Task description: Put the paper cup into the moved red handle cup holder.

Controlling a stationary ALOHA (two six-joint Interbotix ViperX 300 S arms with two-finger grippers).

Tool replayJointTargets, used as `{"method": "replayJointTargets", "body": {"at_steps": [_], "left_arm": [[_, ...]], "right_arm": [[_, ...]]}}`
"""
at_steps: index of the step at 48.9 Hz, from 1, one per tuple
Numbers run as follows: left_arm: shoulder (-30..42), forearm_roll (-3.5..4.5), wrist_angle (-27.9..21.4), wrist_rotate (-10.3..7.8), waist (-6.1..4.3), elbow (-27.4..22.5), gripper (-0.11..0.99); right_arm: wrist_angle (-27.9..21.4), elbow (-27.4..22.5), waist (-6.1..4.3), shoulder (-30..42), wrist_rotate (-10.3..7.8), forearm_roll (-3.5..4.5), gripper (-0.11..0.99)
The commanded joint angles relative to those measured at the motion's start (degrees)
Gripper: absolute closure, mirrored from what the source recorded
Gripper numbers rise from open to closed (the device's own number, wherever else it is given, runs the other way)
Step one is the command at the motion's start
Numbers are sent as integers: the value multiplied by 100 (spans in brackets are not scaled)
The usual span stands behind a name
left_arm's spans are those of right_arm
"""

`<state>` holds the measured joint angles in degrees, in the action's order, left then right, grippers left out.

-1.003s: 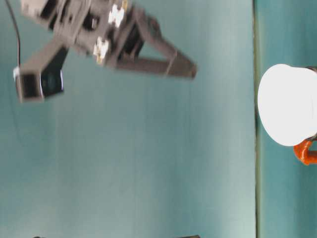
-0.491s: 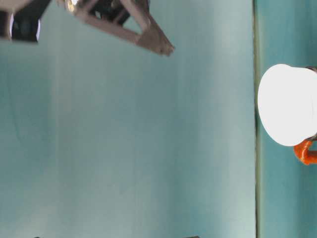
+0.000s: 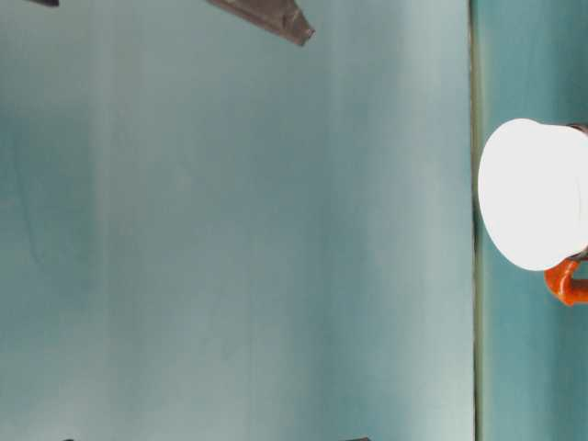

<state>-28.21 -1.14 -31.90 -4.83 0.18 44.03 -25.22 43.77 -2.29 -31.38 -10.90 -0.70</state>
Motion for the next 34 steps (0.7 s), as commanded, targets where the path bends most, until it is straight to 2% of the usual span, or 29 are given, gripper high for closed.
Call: {"method": "replayJointTargets", "body": {"at_steps": [1, 34], "left_arm": [[-62, -9, 26, 9, -9, -53, -5], [-70, -18, 26, 9, -9, -53, -5]], "right_arm": [[44, -35, 18, -70, 26, 9, 4], [44, 26, 18, -70, 26, 0, 4]]}}
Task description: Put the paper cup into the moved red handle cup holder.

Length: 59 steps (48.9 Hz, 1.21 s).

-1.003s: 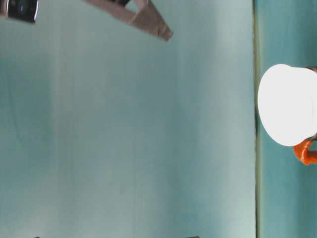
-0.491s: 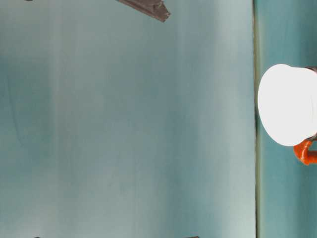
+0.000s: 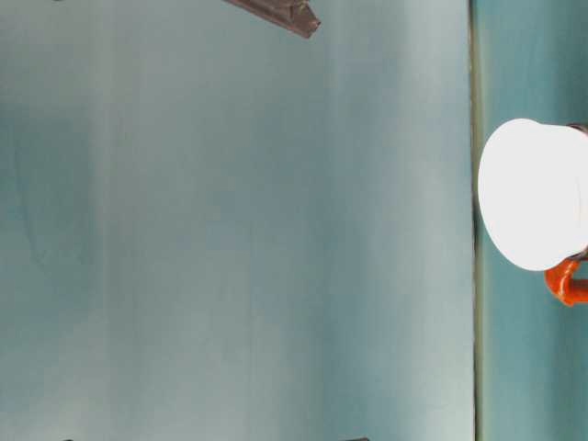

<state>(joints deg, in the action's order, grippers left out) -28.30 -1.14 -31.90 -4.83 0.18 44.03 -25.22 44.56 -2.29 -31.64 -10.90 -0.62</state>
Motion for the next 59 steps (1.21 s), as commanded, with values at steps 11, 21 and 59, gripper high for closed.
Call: {"method": "replayJointTargets", "body": {"at_steps": [11, 21, 59], "left_arm": [[-53, -18, 18, 9, -9, -53, -5], [-53, -9, 26, 9, -9, -53, -5], [-53, -9, 26, 9, -9, -53, -5]], "right_arm": [[44, -44, 9, -53, 26, 0, 4], [53, 53, 9, -123, 26, 0, 4], [53, 185, 9, -246, 9, 0, 4]]}}
